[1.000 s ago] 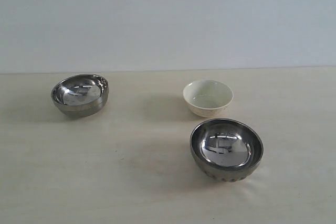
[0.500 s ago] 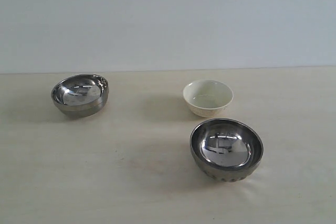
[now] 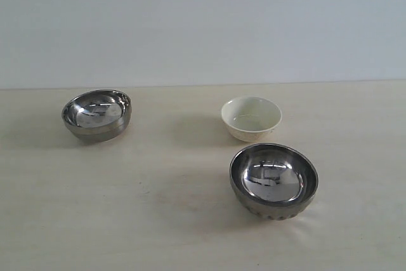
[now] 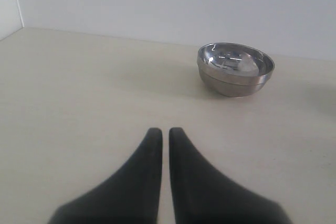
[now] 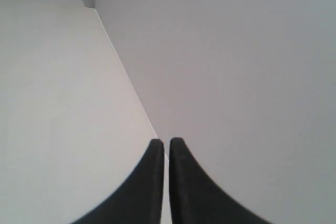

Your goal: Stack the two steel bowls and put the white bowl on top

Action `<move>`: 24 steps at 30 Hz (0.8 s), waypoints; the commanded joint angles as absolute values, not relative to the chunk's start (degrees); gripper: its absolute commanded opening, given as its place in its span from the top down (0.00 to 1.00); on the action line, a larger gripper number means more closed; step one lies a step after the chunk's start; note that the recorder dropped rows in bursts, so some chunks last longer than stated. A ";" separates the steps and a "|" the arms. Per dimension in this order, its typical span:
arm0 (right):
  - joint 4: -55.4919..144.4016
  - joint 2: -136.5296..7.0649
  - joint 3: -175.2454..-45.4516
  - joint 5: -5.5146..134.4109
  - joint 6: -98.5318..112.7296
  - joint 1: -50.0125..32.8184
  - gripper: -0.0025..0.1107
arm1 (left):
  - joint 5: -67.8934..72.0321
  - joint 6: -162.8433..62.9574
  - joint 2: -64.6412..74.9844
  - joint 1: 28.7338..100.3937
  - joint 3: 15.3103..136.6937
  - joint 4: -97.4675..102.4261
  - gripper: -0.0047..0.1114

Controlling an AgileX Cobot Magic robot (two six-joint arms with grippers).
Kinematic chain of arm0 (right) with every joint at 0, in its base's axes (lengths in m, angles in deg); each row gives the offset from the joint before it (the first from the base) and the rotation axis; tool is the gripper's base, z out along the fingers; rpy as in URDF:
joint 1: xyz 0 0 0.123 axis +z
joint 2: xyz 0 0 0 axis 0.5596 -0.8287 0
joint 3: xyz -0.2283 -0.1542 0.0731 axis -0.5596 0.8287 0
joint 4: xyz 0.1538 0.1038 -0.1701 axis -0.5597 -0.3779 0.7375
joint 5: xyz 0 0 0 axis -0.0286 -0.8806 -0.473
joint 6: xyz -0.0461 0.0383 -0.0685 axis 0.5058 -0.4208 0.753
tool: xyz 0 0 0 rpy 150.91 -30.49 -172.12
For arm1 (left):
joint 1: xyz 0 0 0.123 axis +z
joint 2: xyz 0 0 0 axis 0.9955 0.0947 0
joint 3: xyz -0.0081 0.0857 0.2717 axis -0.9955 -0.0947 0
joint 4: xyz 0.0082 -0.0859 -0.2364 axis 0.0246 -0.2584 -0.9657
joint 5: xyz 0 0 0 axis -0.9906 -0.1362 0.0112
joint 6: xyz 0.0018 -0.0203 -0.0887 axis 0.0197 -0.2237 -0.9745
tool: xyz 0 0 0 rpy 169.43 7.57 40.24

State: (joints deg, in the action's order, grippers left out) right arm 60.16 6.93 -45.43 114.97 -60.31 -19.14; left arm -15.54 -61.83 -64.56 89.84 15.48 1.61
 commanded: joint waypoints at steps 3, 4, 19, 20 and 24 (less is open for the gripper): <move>63.34 7.06 -45.45 113.29 -60.57 -19.49 0.98 | -15.52 -61.99 -64.64 90.02 15.31 1.70 0.92; 63.34 7.06 -45.45 112.40 -60.57 -19.49 0.98 | -15.52 -61.99 -64.64 90.02 15.31 1.70 0.92; 83.33 0.34 -64.38 70.80 -64.22 -19.49 0.98 | -15.52 -61.99 -64.64 90.02 15.31 1.70 0.92; 83.85 -1.11 -66.06 69.77 -64.22 -19.49 0.98 | -15.52 -61.99 -64.64 90.02 15.31 1.70 0.92; 86.46 -7.32 -70.04 68.91 -63.45 -19.49 0.98 | -15.52 -61.99 -64.64 90.02 15.31 1.70 0.92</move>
